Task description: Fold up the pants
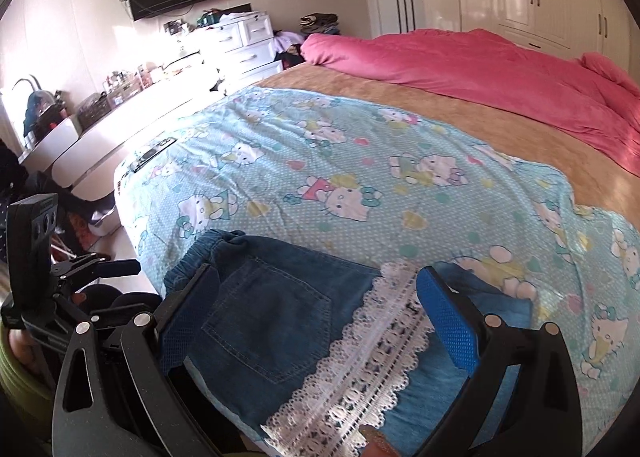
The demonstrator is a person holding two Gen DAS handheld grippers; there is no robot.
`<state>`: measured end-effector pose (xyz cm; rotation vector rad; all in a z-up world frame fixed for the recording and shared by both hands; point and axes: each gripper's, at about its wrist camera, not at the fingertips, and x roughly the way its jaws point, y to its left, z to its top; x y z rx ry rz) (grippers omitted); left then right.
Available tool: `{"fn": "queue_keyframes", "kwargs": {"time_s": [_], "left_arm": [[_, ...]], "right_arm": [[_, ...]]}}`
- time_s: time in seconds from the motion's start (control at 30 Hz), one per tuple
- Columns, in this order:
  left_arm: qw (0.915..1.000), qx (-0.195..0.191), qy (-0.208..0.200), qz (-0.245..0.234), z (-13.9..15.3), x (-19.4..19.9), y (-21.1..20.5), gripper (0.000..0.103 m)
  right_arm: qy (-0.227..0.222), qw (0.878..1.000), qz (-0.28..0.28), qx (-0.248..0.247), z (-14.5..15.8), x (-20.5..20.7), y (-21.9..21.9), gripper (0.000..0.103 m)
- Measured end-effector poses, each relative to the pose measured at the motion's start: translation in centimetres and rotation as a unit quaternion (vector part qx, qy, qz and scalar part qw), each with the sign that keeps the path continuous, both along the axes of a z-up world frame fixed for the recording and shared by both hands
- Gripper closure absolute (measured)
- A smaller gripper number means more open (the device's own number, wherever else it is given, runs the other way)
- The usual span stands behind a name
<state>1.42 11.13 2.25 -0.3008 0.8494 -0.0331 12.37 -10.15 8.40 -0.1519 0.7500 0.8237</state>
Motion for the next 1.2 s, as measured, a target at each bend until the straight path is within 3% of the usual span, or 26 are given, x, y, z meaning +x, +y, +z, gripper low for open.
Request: {"fn": "queue_keyframes", "kwargs": {"time_s": [0.4, 0.43, 0.57, 0.63, 0.9, 1.07, 1.1, 1.17, 1.2], "left_arm": [[0.9982, -0.046, 0.035, 0.013, -3.5, 1.0, 1.6, 0.01], [0.9982, -0.048, 0.034, 0.007, -3.6, 1.2, 1.4, 0.013], [0.9982, -0.05, 0.033, -0.01, -4.1, 1.7, 0.8, 0.046], [0.9976, -0.053, 0.04, -0.017, -4.6, 2.0, 0.6, 0.054], [0.9973, -0.055, 0.044, -0.02, -5.3, 2.6, 0.5, 0.055], [0.9971, -0.059, 0.045, -0.021, -5.6, 2.7, 0.7, 0.054], [0.997, -0.06, 0.045, -0.021, -5.6, 2.7, 0.7, 0.054], [0.9969, -0.061, 0.044, -0.021, -5.7, 2.8, 0.7, 0.051], [0.9968, -0.064, 0.044, -0.021, -5.8, 2.9, 0.8, 0.05]], "right_arm": [[0.03, 0.993, 0.098, -0.052, -1.9, 1.7, 7.9, 0.005], [0.037, 0.991, 0.111, -0.059, -2.3, 1.9, 8.7, 0.005], [0.054, 0.984, 0.146, -0.081, -3.7, 2.2, 11.3, 0.005], [0.059, 0.982, 0.155, -0.093, -4.3, 2.4, 12.4, 0.005], [0.084, 0.969, 0.201, -0.119, -6.8, 2.9, 16.3, 0.005], [0.127, 0.961, 0.214, -0.117, -8.9, 3.9, 17.8, 0.005], [0.135, 0.96, 0.216, -0.113, -9.2, 4.0, 17.9, 0.013], [0.148, 0.955, 0.235, -0.1, -9.7, 3.8, 17.9, 0.054], [0.145, 0.956, 0.236, -0.097, -9.7, 3.7, 17.8, 0.056]]}}
